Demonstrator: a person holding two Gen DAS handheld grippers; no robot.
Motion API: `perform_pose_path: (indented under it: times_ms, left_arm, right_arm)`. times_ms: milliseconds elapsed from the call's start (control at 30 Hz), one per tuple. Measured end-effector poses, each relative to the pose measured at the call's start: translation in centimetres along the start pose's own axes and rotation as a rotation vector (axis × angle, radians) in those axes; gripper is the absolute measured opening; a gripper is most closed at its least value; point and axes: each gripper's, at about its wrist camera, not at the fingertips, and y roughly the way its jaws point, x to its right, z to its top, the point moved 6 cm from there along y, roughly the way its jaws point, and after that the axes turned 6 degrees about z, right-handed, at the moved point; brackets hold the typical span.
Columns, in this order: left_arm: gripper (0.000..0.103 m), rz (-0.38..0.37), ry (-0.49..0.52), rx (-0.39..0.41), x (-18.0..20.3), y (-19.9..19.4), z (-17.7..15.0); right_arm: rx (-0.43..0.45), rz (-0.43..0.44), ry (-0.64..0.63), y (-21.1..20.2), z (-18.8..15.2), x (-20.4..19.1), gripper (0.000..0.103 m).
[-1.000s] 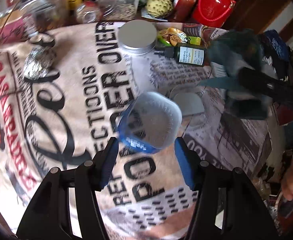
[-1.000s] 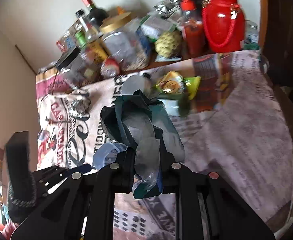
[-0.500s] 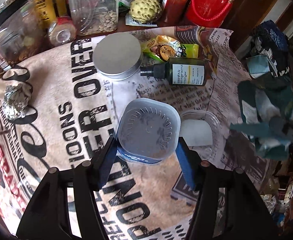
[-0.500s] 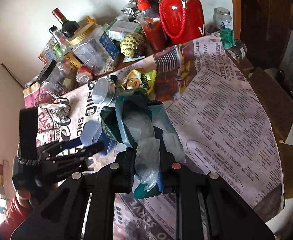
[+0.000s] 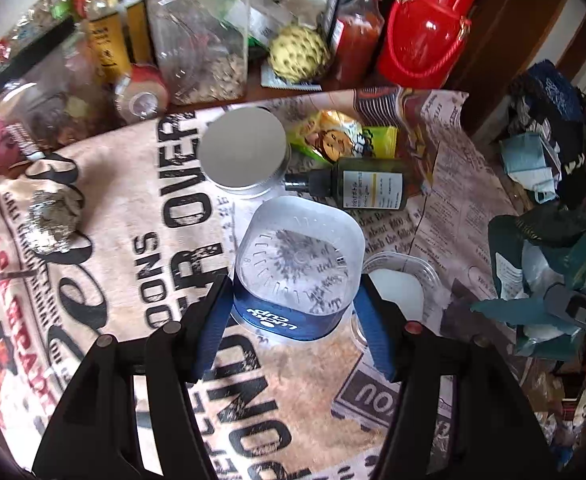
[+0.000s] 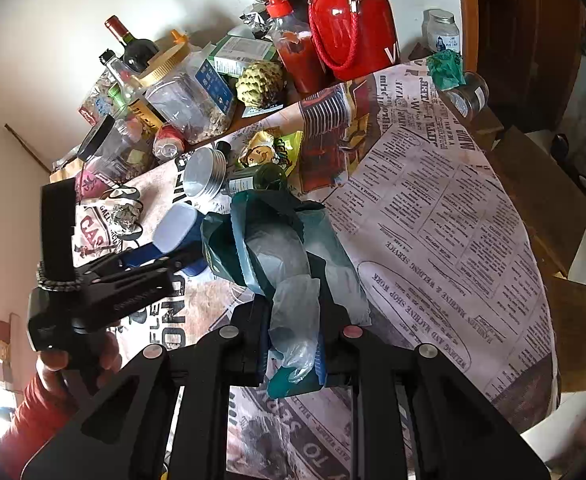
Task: Collect trash
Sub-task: 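Carry the blue cup and green bag with both tools toward the white bucket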
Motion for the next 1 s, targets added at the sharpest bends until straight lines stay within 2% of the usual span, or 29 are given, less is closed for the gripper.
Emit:
perform_pose_path:
  times_ms: [233,500,633,833,1000]
  left_arm:
    - [0.061,0.051,-0.052,0.074,-0.4,-5.6,-0.3]
    - [0.061,0.113,-0.208,0.217,0.1,-15.6,-1.4]
    - [0.061,0.149,-0.270,0.298,1.0,-20.6,-3.0]
    - [0.061,0.202,-0.296,0.387,2.2,-27.1,-5.3]
    - [0.061,0.224,-0.319,0.452,2.1,-31.7,-7.8]
  right_arm:
    - [0.020,0.043,-0.040,-2.1,0.6,-0.8,0.016]
    - [0.070,0.142,-0.174,-6.8,1.9,-3.1,0.016]
    - [0.096,0.178,-0.257,-9.6,1.7,-4.4,0.016]
    - [0.130,0.223,-0.328,-13.2,0.9,-6.5,0.016]
    - [0.198,0.251,-0.367,-16.6,-0.2,-8.7,0.016]
